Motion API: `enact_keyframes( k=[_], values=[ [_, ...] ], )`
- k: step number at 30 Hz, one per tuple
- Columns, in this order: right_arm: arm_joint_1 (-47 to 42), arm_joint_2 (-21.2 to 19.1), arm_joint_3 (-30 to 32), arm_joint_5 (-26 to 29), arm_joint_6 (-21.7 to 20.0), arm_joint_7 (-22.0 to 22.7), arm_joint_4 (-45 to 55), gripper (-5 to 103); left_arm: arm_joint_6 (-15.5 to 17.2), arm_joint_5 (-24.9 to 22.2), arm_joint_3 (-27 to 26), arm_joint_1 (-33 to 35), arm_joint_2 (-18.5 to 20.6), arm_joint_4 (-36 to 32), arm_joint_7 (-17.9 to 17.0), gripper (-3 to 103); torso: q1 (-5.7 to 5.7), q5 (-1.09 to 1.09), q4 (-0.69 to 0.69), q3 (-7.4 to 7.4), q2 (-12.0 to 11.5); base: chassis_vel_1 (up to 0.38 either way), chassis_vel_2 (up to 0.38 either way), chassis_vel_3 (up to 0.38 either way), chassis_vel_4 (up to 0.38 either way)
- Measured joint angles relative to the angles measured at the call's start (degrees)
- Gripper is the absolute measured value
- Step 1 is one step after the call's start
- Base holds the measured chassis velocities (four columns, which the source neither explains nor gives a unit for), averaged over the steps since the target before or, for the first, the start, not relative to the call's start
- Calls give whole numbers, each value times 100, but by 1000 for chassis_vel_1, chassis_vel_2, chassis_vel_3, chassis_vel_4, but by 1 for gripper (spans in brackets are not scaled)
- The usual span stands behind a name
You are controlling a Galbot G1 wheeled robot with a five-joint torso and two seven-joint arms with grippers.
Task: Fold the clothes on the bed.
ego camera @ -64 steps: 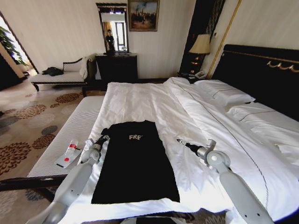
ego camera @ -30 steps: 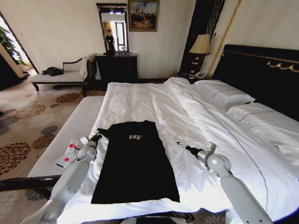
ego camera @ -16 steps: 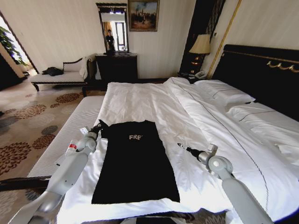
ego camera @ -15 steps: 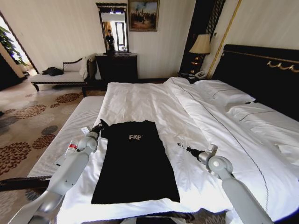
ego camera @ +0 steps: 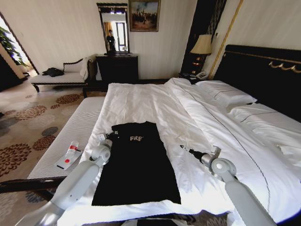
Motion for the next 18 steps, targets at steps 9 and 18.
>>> enact_keyframes(
  k=[9, 18],
  values=[
    [-65, -38, 83, 17, 3, -31, 26, 100, 52, 106, 389, 15, -105, -150, -97, 0, 0, 0, 0, 0, 0, 0, 0, 0, 0],
    [-49, -33, 76, 11, 10, -48, -26, 100, 59, 349, 706, 132, -54, -218, -56, 0, 0, 0, 1, 0, 0, 0, 0, 0, 0]
  ],
)
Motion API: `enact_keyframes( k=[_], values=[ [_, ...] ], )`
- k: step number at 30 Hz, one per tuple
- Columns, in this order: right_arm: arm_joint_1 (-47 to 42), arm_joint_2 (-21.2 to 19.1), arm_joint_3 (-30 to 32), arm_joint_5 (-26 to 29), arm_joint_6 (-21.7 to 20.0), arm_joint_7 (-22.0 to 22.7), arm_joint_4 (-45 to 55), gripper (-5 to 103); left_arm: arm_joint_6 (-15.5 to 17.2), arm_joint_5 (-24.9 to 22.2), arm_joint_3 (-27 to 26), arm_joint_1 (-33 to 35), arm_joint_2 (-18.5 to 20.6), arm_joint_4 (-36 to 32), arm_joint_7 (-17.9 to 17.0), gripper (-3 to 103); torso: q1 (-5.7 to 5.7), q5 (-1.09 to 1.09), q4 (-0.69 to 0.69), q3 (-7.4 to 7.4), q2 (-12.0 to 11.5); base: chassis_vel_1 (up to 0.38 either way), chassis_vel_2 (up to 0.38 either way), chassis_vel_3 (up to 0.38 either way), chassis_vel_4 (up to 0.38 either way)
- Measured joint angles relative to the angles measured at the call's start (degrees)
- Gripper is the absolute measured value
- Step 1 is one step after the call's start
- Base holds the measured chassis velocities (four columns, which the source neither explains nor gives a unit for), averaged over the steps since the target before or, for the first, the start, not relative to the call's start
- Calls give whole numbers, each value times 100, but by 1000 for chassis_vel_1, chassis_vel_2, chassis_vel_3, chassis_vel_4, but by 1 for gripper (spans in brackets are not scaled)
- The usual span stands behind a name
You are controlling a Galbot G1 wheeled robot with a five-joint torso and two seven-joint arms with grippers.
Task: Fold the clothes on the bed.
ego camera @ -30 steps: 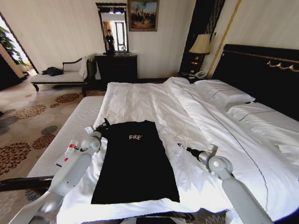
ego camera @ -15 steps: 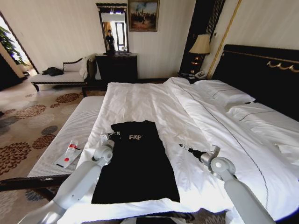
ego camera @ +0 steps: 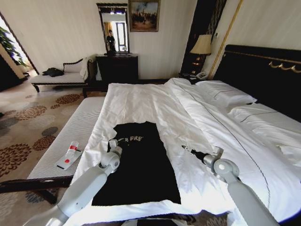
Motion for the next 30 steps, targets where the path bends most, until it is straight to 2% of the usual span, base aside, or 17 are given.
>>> enact_keyframes(
  k=[7, 16, 17, 19, 21, 23, 27, 29, 30],
  values=[
    [7, 26, -24, -16, 6, -1, -2, 100, 1, 183, 329, -64, 3, 136, 84, 0, 0, 0, 0, 0, 0, 0, 0, 0, 0],
    [-39, 21, -1, -20, 11, -7, 15, 100, 70, 422, 493, -147, 23, 202, 94, 0, 0, 0, -1, 0, 0, 0, 0, 0, 0],
    [-52, 21, 4, -22, 11, -8, 31, 100, 94, 442, 493, -147, 35, 190, 90, 6, 1, 0, -1, 0, 0, 0, 0, 0, 0],
    [-63, 23, 8, -24, 12, -8, 44, 100, 111, 461, 486, -141, 47, 166, 90, 6, 0, 0, -1, 0, 0, 0, 0, 0, 0],
    [-103, 36, 12, -41, 12, -9, 84, 100, 131, 615, 450, -112, 120, 95, 116, 17, 0, 0, -1, 0, 0, 0, 0, 0, 0],
    [-116, 43, 12, -51, 12, -9, 97, 100, 131, 684, 438, -99, 164, 58, 142, 17, 0, 0, -1, 0, 0, 0, 0, 0, 0],
    [-144, 84, 3, -80, 14, -12, 170, 100, 129, 857, 236, 62, 462, -264, 216, 39, 0, 0, -1, 0, 0, 0, 0, 0, 0],
    [-144, 86, -1, -82, 14, -12, 183, 100, 123, 881, 188, 100, 506, -308, 229, 39, 0, 0, 0, 0, 0, 0, 0, 0, 0],
    [-145, 87, -8, -83, 14, -12, 215, 100, 106, 916, 50, 202, 622, -413, 257, 50, 0, -1, 1, 0, 0, 0, 0, 0, 0]
  ],
)
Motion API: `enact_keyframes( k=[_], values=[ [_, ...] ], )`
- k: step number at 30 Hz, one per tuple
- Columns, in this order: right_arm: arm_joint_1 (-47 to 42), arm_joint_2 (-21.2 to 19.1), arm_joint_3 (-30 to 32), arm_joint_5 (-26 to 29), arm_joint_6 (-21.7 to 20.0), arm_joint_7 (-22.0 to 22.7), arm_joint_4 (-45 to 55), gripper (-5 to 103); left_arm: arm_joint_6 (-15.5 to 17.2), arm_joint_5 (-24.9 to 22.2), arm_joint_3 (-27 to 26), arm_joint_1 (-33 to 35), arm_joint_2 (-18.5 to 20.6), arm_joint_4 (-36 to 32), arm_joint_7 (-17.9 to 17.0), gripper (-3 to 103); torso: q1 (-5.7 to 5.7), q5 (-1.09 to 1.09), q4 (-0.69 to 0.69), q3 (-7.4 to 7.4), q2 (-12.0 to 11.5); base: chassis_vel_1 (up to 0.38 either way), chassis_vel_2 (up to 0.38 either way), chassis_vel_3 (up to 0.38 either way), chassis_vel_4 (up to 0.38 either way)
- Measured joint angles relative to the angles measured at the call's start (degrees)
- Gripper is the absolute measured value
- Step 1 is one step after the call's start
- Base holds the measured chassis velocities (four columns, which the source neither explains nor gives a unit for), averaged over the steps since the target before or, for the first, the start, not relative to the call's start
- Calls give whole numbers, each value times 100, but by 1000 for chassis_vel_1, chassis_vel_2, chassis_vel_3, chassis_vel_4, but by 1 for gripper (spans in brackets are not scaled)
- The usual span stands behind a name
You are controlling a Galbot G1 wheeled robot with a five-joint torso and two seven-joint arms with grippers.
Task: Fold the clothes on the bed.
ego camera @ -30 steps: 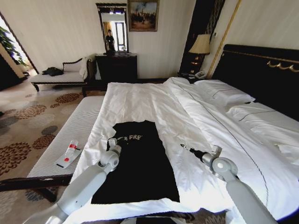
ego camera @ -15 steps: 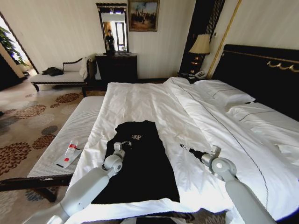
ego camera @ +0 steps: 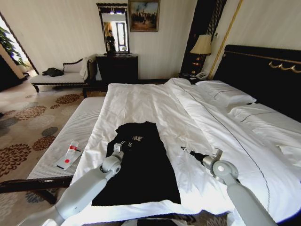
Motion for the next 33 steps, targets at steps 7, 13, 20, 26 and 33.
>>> enact_keyframes(
  k=[7, 13, 20, 26, 33],
  values=[
    [6, 1, -30, -9, 0, 5, 45, 100, -42, -231, -483, 96, 242, -117, 19, 72, 0, -1, 2, 0, 0, 0, 0, 0, 0],
    [-111, 17, -20, -61, 0, -5, 62, 100, 166, -1042, -347, -820, 316, 302, -31, 93, 0, 1, -3, 0, 0, 0, 0, 0, 0],
    [-206, 9, 68, -68, -1, -10, 118, 100, 485, -1813, -71, -1526, 96, 906, -166, 100, 1, 1, -2, 0, 0, 0, 0, 0, 0],
    [-251, -21, 144, -46, -3, -23, 114, 100, 873, -2035, 31, -1809, -157, 1397, -338, 100, 1, 1, 0, 0, 0, 0, 0, 0, 0],
    [-278, -39, 146, -47, -6, -31, 81, 100, 1158, -2140, 213, -2282, -507, 2055, -389, 90, 1, 2, -3, 0, 0, 0, 0, 0, 0]
  ],
)
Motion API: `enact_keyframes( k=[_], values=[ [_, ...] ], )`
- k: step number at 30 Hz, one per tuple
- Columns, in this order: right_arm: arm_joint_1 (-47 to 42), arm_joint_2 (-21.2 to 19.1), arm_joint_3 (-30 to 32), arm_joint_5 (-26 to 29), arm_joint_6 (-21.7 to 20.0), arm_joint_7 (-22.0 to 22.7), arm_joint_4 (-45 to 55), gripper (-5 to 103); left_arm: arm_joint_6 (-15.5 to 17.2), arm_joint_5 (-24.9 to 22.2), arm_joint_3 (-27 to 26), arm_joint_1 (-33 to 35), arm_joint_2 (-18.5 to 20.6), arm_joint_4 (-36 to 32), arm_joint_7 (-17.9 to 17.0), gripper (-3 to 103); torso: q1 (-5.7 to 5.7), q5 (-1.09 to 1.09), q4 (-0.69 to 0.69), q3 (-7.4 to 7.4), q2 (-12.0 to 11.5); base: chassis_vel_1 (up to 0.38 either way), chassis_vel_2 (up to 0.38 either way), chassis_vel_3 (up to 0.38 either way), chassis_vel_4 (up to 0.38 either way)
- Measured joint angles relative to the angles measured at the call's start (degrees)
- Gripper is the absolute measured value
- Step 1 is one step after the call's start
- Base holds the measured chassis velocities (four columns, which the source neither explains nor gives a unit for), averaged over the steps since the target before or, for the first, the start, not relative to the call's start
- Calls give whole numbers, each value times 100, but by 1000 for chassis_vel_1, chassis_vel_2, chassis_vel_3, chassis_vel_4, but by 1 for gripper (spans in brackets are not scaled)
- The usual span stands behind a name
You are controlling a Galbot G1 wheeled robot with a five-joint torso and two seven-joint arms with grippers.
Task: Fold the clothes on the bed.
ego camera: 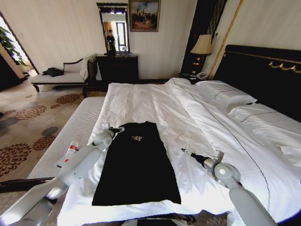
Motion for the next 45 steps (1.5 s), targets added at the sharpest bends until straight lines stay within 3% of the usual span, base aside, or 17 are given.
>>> enact_keyframes(
  k=[4, 5, 8, 11, 13, 14, 18, 20, 21, 22, 24, 37, 45],
  values=[
    [-2, -30, 22, 21, -2, 0, 0, 100, 178, -86, 73, -148, -135, 312, -63, 80, 0, 0, 0, 0, 0, 0, 0, 0, 0],
    [-1, -53, 51, 51, -4, 0, -2, 100, 247, -83, 102, -187, -192, 455, -94, 69, 0, -1, 2, 0, 0, 0, 0, 0, 0],
    [-1, -86, 86, 81, -6, 0, -18, 100, 313, -67, 137, -209, -247, 567, -144, 63, 0, -1, 3, 0, 0, 0, 0, 0, 0],
    [-4, -127, 122, 108, -7, -7, -56, 100, 343, -17, 162, -265, -343, 759, -204, 46, 0, -1, 2, 0, 0, 0, 0, 0, 0],
    [-5, -131, 124, 111, -8, -9, -66, 100, 338, 8, 163, -293, -377, 824, -203, 46, -1, 0, 2, 0, 0, 0, 0, 0, 0],
    [-5, -134, 124, 112, -8, -9, -70, 100, 331, 34, 163, -315, -401, 871, -203, 41, -1, 0, 1, 0, 0, 0, 0, 0, 0],
    [-16, -132, 125, 112, -10, -11, -78, 100, 244, 269, 180, -441, -479, 1078, -94, 25, -1, 0, 2, 0, 0, 0, 0, 0, 0],
    [-21, -129, 125, 111, -10, -11, -79, 100, 233, 315, 182, -468, -488, 1121, -70, 25, -1, -1, 2, 0, 0, 0, 0, 0, 0],
    [-31, -121, 124, 106, -10, -13, -88, 100, 222, 416, 194, -545, -508, 1233, -6, 14, -1, -1, 2, 0, 0, 0, 0, 0, 0],
    [-38, -117, 124, 101, -10, -15, -93, 100, 215, 488, 220, -614, -515, 1329, 49, 14, -1, -1, 1, 0, 0, 0, 0, 0, 0],
    [-45, -109, 123, 93, -10, -19, -102, 100, 201, 600, 295, -745, -532, 1501, 137, 4, -1, -1, 1, 0, 0, 0, 0, 0, 0],
    [-95, -97, 120, 69, -8, -45, -122, 100, -25, 1306, 540, -1119, -715, 2455, 655, 3, -1, -1, 1, -1, 0, 0, 0, 0, 0],
    [-71, -89, 97, 50, 7, -59, -151, 100, -360, 1436, 506, -1108, -745, 2406, 751, 0, -1, 0, 2, 0, 0, 0, 0, 0, 0]
  ],
)
